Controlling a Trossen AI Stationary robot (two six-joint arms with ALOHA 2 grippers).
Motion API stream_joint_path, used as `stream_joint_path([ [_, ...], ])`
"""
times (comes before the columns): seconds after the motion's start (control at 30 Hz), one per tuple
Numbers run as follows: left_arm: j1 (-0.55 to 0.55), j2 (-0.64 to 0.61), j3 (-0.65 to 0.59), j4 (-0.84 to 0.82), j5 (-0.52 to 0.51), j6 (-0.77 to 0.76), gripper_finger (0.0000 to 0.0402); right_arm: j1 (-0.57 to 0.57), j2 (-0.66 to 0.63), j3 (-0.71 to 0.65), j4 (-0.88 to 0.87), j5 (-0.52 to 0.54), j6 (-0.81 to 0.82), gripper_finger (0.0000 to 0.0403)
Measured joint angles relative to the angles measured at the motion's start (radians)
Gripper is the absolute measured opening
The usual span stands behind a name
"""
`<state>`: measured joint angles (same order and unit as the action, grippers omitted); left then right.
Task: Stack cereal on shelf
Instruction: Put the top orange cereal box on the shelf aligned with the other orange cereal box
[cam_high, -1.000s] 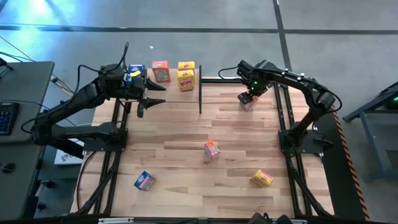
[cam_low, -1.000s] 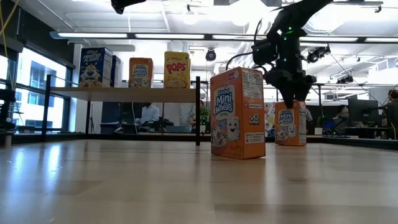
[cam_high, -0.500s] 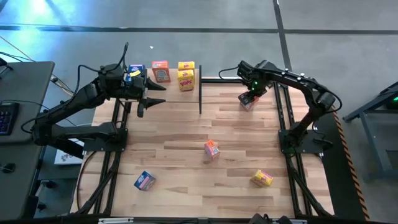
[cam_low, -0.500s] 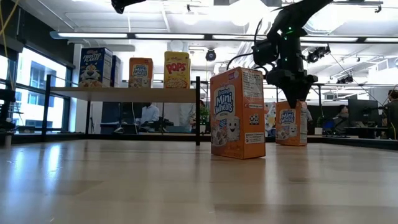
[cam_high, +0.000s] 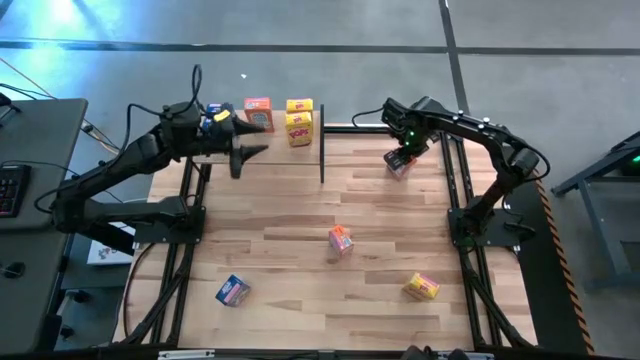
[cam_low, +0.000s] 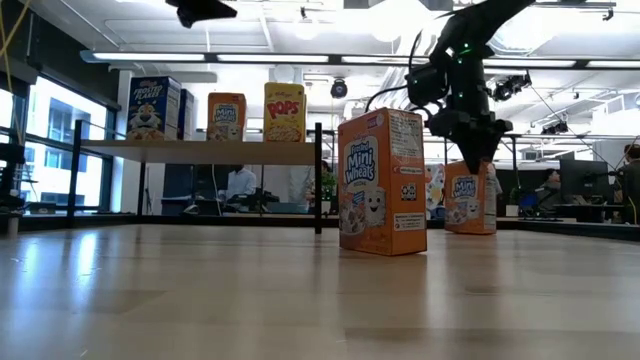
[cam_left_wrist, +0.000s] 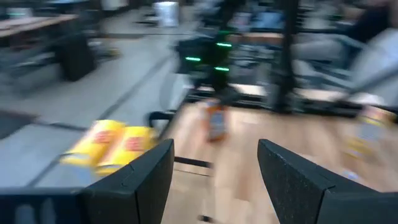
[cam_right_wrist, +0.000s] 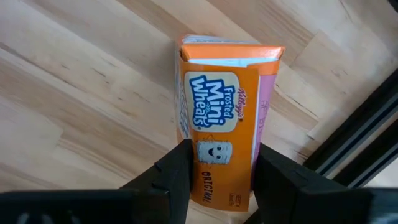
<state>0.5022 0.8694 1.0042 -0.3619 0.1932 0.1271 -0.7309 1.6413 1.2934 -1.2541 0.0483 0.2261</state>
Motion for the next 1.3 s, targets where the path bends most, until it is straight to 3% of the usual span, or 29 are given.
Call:
stream_joint_path([
  [0.1,0.001,0.013,0.000,0.031,-0.072,-0.052,0.0223,0.014,0.000,0.000,-0.010,0.001,-0.003,0.0136],
  [0.23,0.000,0.019,0.000,0.067,-0.073,-0.091,0.0223,0.041,0.000,0.001,-0.031,0.000,-0.001,0.0135],
  [0.8,-0.001,0.019,0.000,0.072,-0.041,0.015,0.0223,0.220,-0.004,0.001,-0.117,0.014,0.056,0.0135],
  [1.3,-0.001,0.019,0.000,0.073,-0.046,-0.097,0.0223,0.370,-0.154,0.002,-0.129,0.003,0.179,0.0135],
])
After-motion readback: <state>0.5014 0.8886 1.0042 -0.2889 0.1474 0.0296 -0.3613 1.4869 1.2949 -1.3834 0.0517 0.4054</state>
